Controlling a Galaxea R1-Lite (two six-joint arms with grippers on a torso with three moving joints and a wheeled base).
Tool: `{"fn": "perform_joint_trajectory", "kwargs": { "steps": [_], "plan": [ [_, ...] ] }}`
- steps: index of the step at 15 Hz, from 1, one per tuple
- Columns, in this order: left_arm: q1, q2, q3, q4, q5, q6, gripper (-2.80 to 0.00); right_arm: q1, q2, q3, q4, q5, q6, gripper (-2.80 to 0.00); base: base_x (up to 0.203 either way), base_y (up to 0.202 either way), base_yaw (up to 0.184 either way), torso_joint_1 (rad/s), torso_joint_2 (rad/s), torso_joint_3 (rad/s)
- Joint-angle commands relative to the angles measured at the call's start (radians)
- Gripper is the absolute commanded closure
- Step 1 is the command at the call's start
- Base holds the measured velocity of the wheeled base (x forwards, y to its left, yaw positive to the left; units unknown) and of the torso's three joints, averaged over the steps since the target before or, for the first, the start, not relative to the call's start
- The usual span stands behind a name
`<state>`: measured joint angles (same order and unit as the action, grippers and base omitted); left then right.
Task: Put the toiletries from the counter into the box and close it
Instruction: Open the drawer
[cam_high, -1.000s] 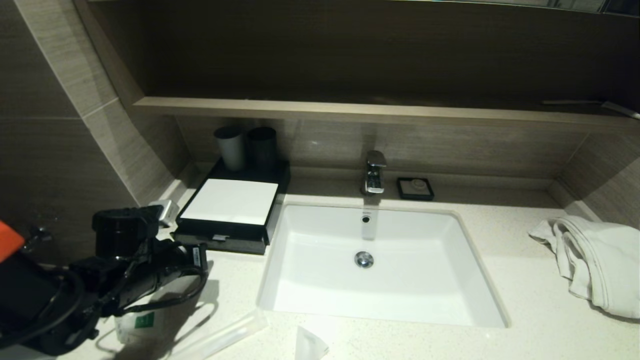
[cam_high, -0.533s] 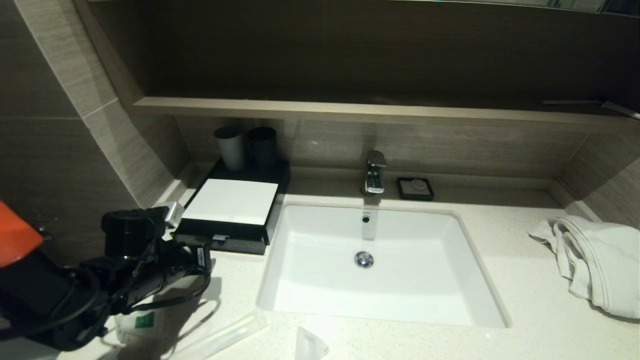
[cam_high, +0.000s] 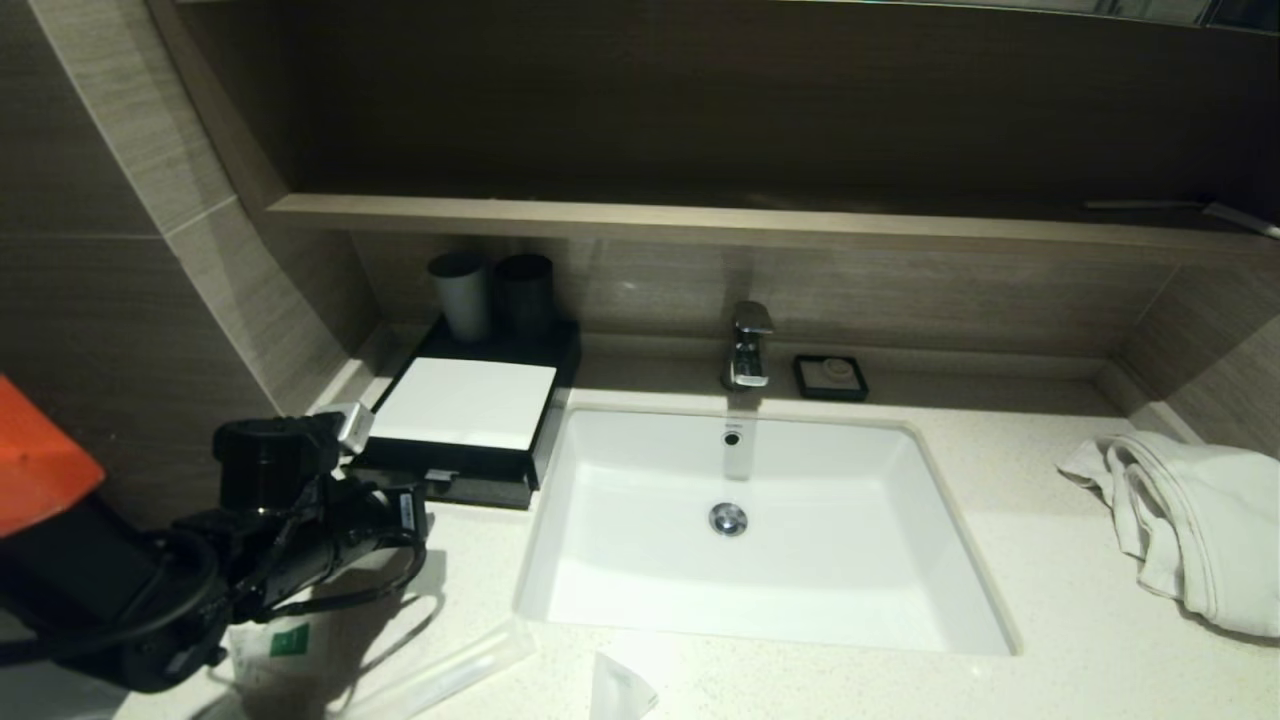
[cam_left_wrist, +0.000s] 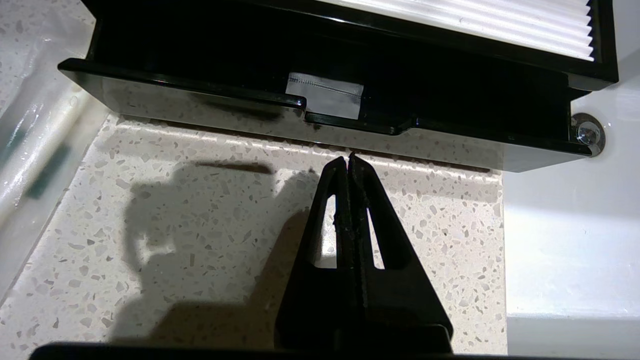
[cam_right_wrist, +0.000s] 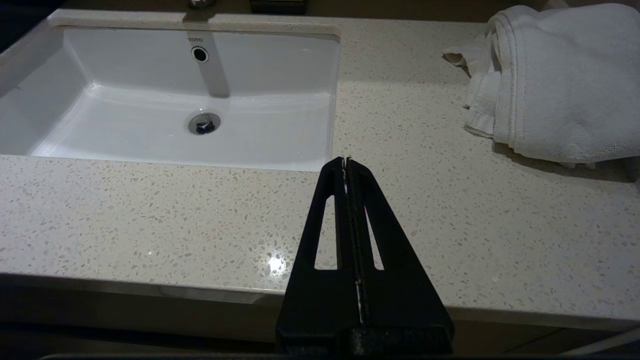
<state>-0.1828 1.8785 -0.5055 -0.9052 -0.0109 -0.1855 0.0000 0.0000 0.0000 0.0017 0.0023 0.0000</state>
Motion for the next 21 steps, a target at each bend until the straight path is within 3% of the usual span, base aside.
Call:
{"fn": "perform_joint_trajectory", "kwargs": {
  "steps": [1,21],
  "plan": [
    [-0.004,0.008,-0.001,-0.012,0.002,-0.002,0.00,0.000,0.000,0.000,0.000,0.001,0.000,0.00,0.000,0.000,0.000,0.000,0.00,0.000],
    [-0.003,0.053,-0.031,-0.069,0.003,0.008,0.00,0.000,0.000,0.000,0.000,0.001,0.000,0.00,0.000,0.000,0.000,0.000,0.00,0.000]
  ]
}}
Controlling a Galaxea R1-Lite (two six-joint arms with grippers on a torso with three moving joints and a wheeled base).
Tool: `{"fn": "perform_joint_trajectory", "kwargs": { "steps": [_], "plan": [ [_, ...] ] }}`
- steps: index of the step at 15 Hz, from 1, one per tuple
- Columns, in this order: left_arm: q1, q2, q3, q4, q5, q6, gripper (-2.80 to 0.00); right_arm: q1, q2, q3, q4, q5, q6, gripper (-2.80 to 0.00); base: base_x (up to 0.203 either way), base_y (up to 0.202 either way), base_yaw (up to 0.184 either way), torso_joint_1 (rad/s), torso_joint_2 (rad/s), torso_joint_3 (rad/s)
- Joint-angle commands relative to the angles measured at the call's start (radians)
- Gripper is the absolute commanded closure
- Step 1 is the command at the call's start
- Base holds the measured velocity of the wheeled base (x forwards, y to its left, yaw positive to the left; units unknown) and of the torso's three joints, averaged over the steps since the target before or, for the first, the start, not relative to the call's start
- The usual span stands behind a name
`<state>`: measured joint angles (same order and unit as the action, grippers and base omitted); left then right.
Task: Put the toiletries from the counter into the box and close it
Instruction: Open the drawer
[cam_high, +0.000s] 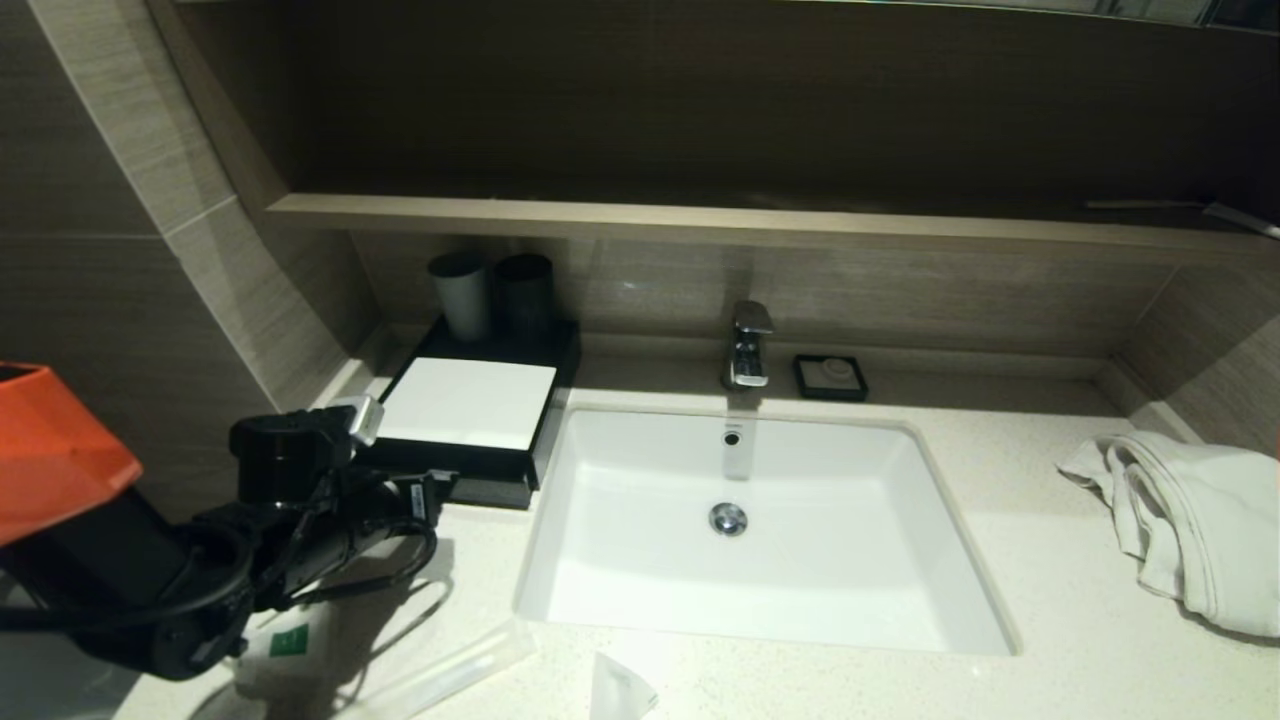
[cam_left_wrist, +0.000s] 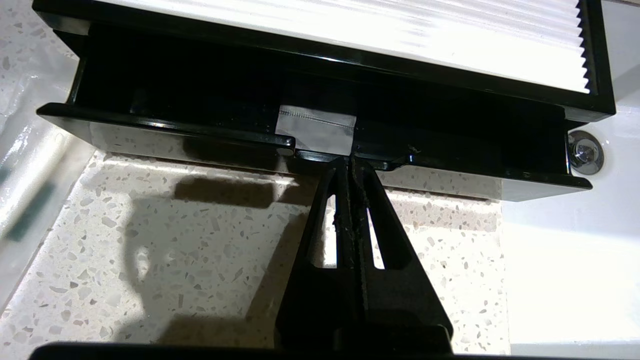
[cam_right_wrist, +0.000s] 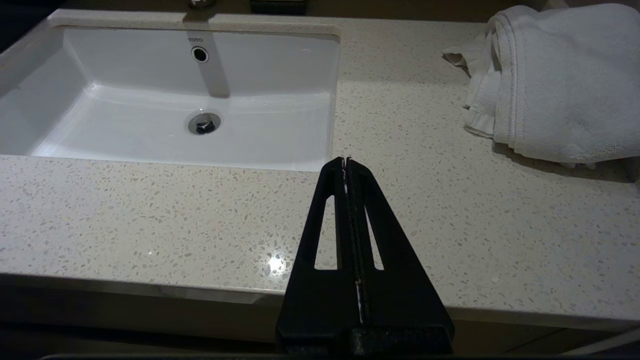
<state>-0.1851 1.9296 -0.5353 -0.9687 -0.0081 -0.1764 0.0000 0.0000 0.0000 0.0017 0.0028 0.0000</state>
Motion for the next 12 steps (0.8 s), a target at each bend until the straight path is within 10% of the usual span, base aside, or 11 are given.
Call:
{"fn": "perform_joint_trajectory", "kwargs": {
  "steps": [1,12],
  "plan": [
    [-0.001,0.002,-0.007,-0.005,0.000,-0.002,0.00,0.000,0.000,0.000,0.000,0.000,0.000,0.00,0.000,0.000,0.000,0.000,0.00,0.000],
    [-0.001,0.022,-0.024,-0.005,-0.003,0.008,0.00,0.000,0.000,0.000,0.000,0.000,0.000,0.00,0.000,0.000,0.000,0.000,0.00,0.000]
  ]
}}
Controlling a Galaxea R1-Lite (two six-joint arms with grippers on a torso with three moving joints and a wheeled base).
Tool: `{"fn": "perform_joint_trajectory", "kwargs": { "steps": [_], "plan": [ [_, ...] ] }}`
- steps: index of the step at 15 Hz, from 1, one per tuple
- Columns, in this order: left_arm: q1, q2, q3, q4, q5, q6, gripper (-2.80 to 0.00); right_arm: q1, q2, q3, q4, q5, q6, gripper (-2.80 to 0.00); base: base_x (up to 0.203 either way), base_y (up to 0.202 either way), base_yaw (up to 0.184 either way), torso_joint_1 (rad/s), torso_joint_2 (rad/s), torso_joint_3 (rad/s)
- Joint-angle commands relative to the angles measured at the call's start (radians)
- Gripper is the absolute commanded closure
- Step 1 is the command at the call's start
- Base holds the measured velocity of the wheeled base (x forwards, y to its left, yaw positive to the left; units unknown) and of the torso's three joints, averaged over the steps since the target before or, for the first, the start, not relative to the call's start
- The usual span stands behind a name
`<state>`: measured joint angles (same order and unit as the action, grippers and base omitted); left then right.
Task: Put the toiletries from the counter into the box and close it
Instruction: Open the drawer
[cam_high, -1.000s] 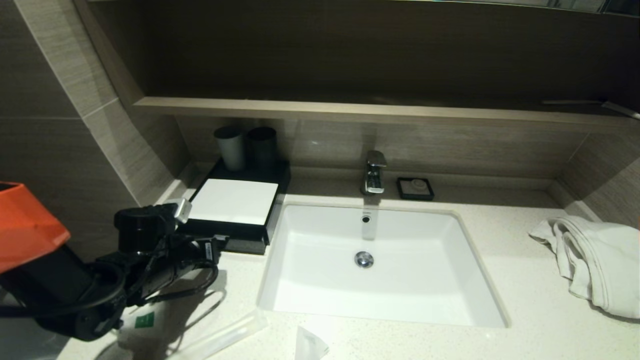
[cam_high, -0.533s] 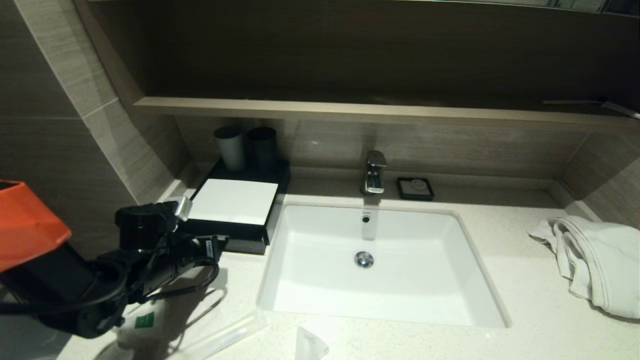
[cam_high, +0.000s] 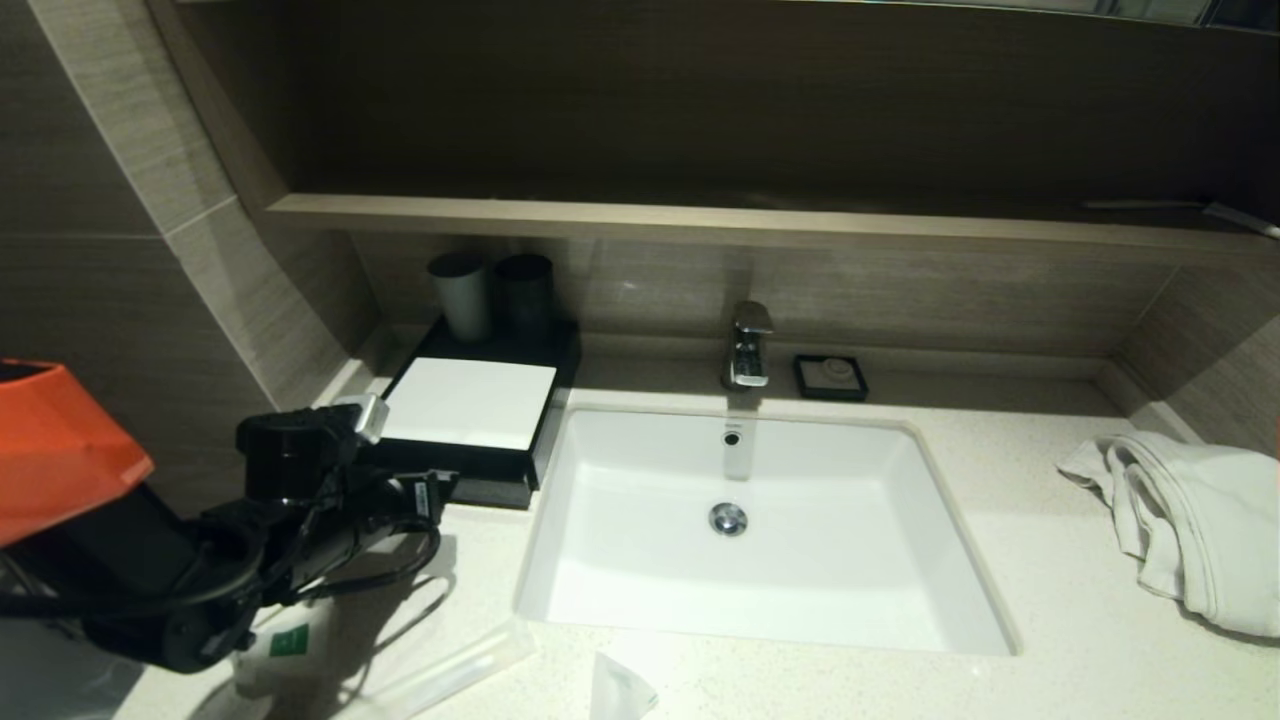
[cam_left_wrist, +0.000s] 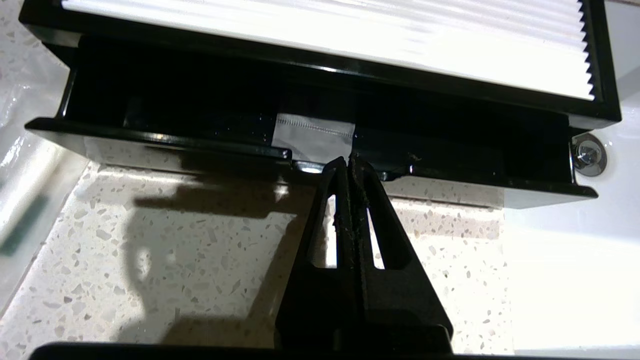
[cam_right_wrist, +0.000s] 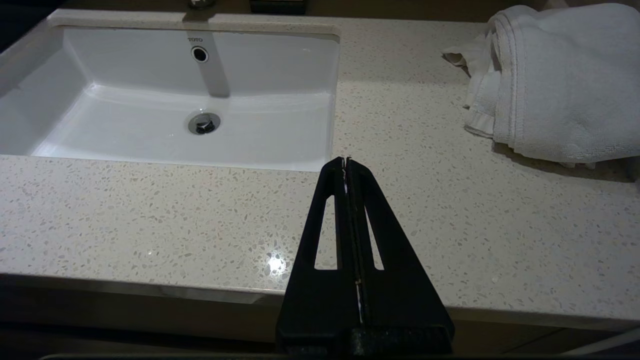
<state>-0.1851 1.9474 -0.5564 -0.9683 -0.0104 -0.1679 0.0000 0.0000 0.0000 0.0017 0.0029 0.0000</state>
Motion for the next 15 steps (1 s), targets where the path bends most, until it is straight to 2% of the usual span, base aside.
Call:
{"fn": "perform_joint_trajectory", "kwargs": {
  "steps": [1,15],
  "plan": [
    [-0.001,0.008,-0.005,-0.006,0.000,-0.001,0.00,0.000,0.000,0.000,0.000,0.000,0.000,0.00,0.000,0.000,0.000,0.000,0.00,0.000],
    [-0.001,0.028,-0.027,-0.006,0.000,0.004,0.00,0.000,0.000,0.000,0.000,0.000,0.000,0.00,0.000,0.000,0.000,0.000,0.00,0.000]
  ]
}}
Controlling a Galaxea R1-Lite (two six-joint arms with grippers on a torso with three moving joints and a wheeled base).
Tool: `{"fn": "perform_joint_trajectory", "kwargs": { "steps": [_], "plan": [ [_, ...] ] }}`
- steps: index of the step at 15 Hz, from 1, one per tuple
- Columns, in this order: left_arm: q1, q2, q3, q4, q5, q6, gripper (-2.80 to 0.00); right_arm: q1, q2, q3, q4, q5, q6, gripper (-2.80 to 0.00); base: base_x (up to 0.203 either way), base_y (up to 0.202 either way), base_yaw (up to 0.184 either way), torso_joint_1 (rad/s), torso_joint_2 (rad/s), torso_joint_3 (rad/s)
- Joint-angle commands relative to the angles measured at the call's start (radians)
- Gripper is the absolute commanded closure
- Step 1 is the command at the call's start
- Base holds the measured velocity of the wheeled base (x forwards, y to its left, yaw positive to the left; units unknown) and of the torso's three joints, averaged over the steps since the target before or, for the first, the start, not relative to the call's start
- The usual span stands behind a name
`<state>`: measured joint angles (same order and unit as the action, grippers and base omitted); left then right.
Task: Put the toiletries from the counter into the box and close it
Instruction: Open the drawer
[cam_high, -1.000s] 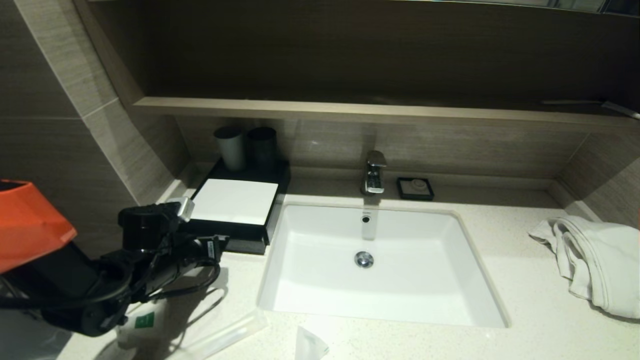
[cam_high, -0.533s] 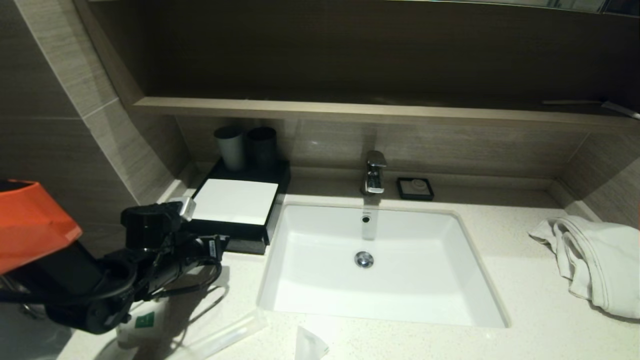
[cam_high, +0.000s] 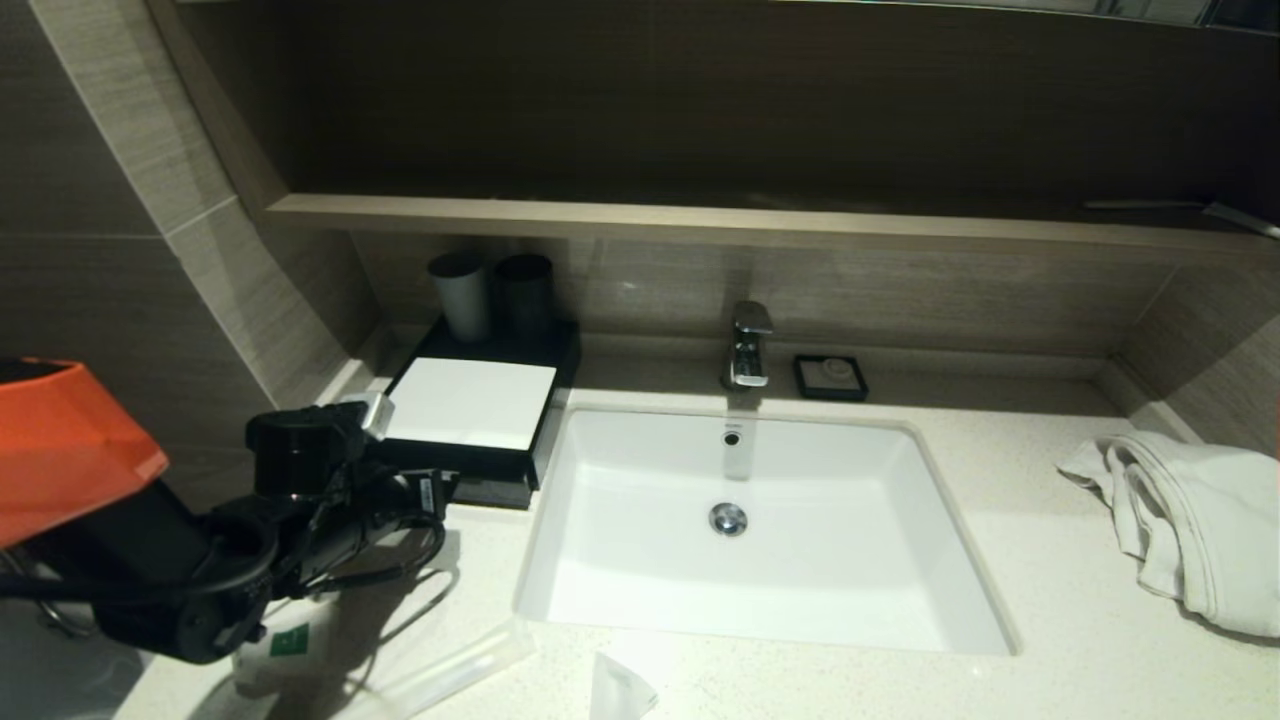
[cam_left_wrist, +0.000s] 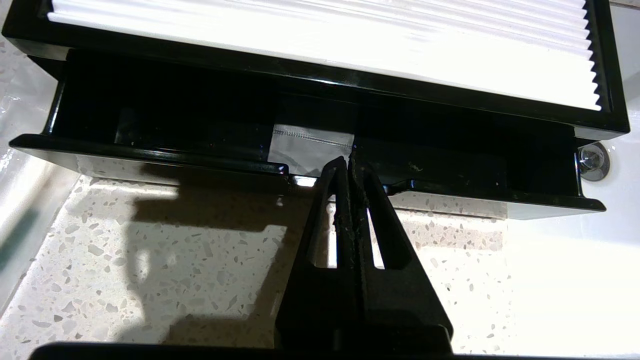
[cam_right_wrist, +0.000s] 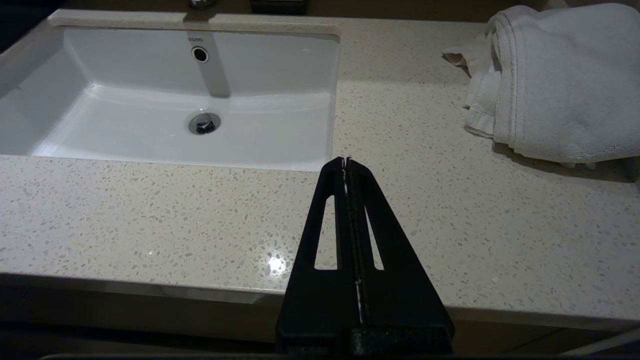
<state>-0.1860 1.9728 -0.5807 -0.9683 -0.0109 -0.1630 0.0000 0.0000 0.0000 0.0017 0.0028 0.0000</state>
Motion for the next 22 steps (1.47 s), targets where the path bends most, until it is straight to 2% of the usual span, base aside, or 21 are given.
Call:
{"fn": "perform_joint_trajectory", "kwargs": {
  "steps": [1,22],
  "plan": [
    [0.000,0.006,-0.004,-0.007,0.000,-0.001,0.00,0.000,0.000,0.000,0.000,0.000,0.000,0.00,0.000,0.000,0.000,0.000,0.00,0.000],
    [0.000,0.037,-0.018,-0.006,-0.003,0.019,0.00,0.000,0.000,0.000,0.000,0.000,0.000,0.00,0.000,0.000,0.000,0.000,0.00,0.000]
  ]
}}
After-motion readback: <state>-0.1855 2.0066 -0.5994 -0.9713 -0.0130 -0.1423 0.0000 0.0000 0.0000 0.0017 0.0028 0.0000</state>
